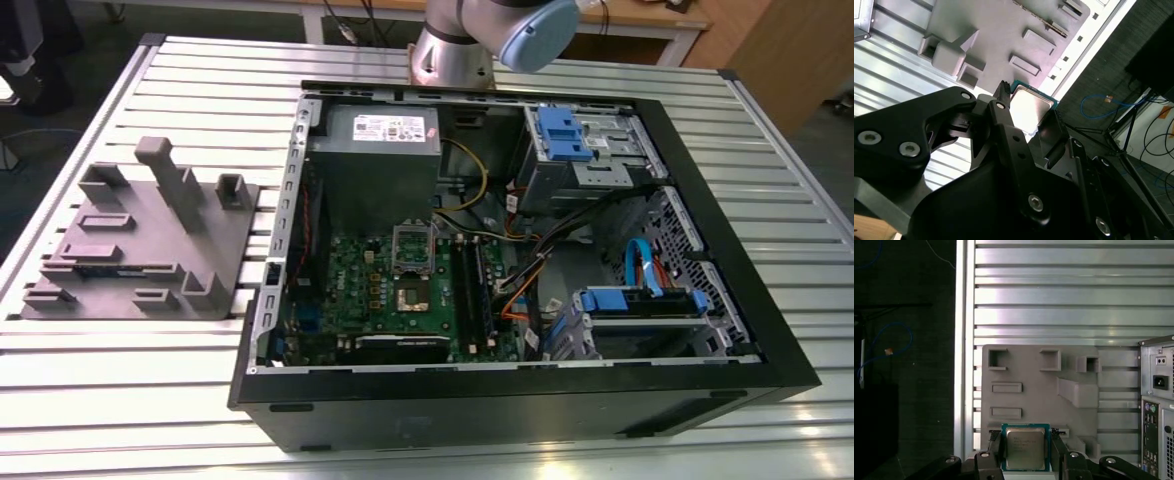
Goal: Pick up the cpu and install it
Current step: 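Pick up the cpu and move it towards the insertion slot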
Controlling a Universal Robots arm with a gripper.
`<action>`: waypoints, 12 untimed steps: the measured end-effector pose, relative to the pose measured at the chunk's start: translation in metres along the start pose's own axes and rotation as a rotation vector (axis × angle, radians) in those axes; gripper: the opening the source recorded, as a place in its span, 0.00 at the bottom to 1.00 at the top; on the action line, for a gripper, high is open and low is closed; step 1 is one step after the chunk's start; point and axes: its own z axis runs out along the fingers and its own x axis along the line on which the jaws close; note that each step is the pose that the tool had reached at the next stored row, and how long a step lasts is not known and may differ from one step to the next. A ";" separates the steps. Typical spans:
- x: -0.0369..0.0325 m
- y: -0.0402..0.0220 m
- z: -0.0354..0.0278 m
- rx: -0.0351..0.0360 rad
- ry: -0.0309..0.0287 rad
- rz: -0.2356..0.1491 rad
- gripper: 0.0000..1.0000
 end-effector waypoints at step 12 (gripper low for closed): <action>-0.0037 0.0000 0.0000 0.0001 -0.0001 0.000 0.47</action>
